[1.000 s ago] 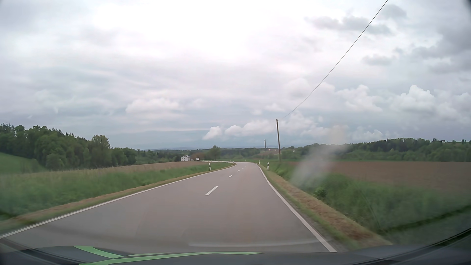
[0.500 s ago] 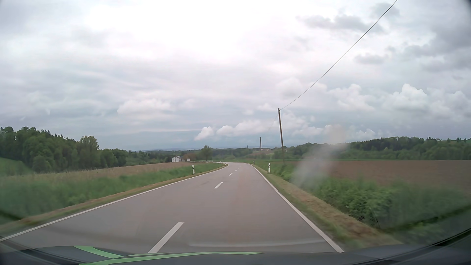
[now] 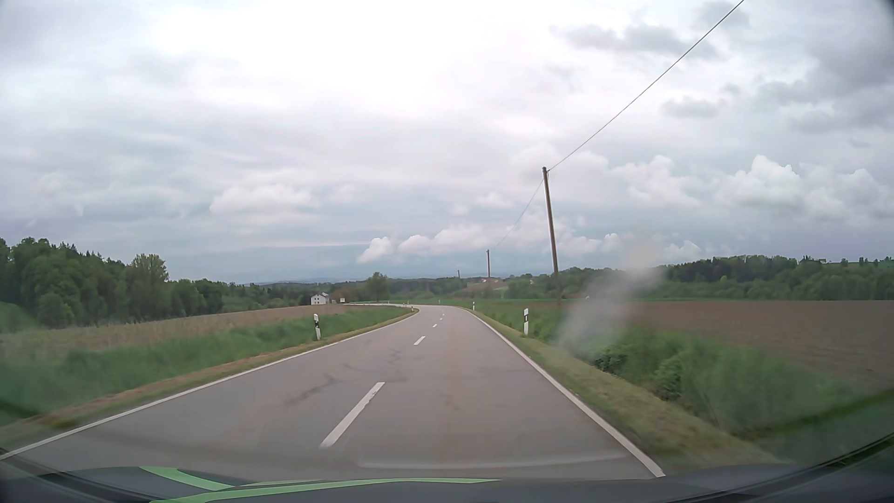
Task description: Follow the waypoints while adhering to traffic rules and regulations
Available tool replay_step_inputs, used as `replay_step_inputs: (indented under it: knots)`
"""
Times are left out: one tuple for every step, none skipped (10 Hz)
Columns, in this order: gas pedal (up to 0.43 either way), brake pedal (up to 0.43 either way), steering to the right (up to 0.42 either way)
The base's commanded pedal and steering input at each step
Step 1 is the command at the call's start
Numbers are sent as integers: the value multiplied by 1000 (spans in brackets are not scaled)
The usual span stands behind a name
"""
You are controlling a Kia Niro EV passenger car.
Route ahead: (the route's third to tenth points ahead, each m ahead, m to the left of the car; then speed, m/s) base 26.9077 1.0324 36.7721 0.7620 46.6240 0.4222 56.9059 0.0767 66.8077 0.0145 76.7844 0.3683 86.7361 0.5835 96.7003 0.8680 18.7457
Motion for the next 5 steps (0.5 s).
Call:
replay_step_inputs:
  knots:
    - [240, 0, 9]
    - [240, 0, 9]
    - [240, 0, 9]
    - [240, 0, 9]
    - [228, 0, 8]
